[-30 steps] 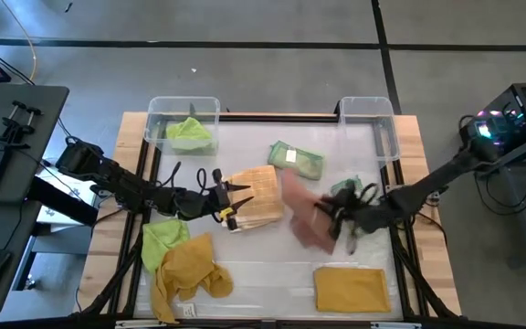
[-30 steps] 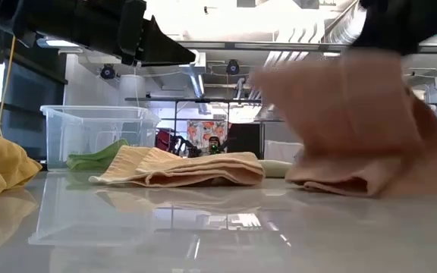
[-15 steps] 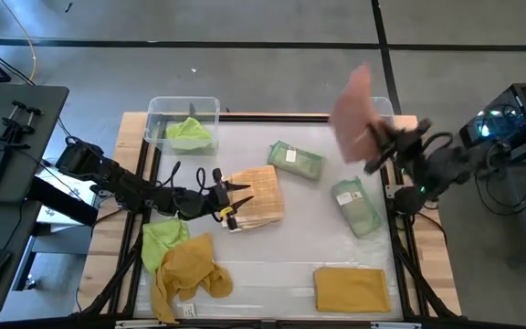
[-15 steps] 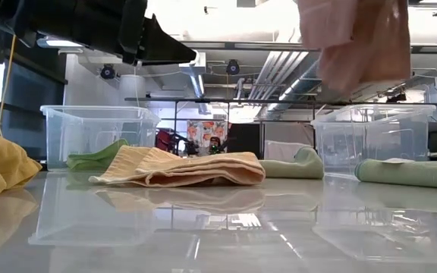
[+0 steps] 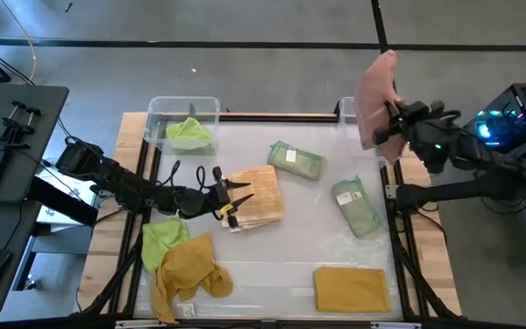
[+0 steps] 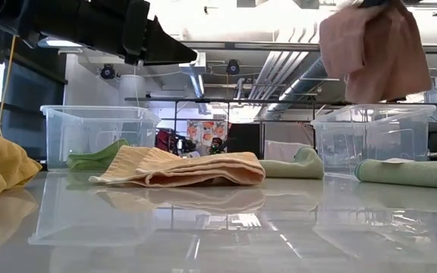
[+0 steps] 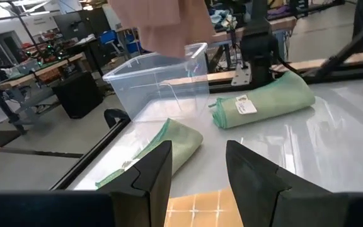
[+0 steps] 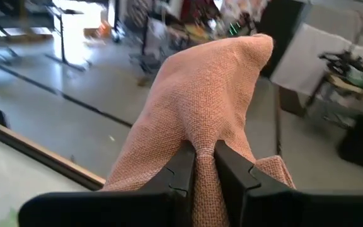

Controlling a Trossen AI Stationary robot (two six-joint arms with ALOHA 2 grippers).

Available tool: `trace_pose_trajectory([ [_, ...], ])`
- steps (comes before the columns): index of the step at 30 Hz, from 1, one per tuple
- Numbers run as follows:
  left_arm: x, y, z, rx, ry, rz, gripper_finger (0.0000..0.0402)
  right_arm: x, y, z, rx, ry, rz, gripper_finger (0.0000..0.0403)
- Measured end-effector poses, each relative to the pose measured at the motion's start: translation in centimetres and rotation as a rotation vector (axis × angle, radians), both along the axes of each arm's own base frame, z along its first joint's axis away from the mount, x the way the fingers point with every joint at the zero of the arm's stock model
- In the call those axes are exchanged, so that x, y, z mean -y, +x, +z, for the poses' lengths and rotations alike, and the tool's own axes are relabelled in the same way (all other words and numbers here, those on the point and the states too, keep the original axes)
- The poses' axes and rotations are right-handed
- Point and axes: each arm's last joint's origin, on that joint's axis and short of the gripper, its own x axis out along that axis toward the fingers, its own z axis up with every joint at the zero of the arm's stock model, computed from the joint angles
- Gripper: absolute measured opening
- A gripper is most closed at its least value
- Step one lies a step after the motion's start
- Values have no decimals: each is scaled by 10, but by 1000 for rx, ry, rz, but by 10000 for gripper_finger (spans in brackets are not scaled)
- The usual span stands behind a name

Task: Sort towels by color in basket
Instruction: Put the brown kitchen towel into the right transparent bin, then put the right green microfiber towel into the left transparent bin

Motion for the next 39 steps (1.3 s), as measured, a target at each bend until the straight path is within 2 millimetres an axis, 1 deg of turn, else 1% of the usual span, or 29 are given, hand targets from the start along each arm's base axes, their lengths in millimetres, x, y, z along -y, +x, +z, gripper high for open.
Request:
trace_pose_trajectory([
  [5,-4,1,2,20,-5,15,135,21,15,-10,-97,69,-54,32],
  [8,-6,1,2,23,-7,19,135,36,24,-19,-221,108,-73,32],
  [12,-5,2,2,27,-20,-1,135,54,28,-30,-322,168,-142,33],
  [15,-4,2,2,34,-42,-24,135,61,27,-37,-368,217,-163,45],
  [19,-3,1,0,27,-68,-28,135,65,21,-40,-386,255,-212,80],
  [22,-1,1,0,24,-73,-33,135,67,18,-40,-362,265,-226,111],
  [27,0,1,0,26,-81,-36,135,68,21,-40,-342,300,-129,148],
  [30,0,1,0,26,-81,-36,135,65,24,-41,-336,339,-24,154],
  [32,0,1,0,26,-80,-36,135,63,26,-41,-316,361,15,154],
  [36,0,1,0,26,-81,-36,135,58,26,-44,-276,417,22,155],
  [39,0,1,0,26,-81,-36,135,56,24,-50,-234,505,-10,155],
])
